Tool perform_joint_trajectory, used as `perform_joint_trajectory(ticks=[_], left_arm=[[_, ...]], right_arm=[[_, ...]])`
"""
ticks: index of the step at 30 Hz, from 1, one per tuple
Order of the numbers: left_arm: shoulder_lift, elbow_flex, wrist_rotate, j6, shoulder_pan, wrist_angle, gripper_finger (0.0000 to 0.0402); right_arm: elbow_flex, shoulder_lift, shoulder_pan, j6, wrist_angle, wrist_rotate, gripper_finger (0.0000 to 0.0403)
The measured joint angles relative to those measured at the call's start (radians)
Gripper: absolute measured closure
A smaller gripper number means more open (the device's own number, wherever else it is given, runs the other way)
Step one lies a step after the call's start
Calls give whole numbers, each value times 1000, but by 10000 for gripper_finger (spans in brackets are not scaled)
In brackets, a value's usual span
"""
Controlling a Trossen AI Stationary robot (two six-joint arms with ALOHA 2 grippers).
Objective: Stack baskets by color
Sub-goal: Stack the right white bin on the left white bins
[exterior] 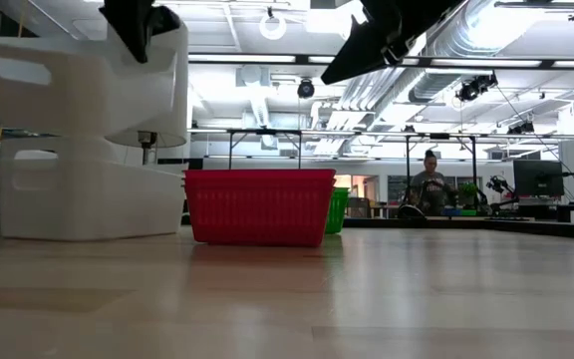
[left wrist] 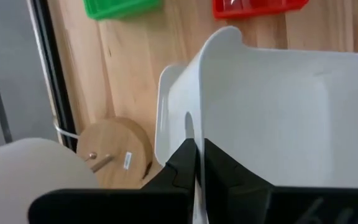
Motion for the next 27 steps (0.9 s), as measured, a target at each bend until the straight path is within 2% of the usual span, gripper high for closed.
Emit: perform_joint_trajectory(ticks=[8,27], left_arm=[[-4,-84,31,23,23,23,401],[-7,-86,39,41,22,46,401]], right_arm=[[0,0,0,16,-1,-8,403],[1,1,0,16,-3,-15,403]])
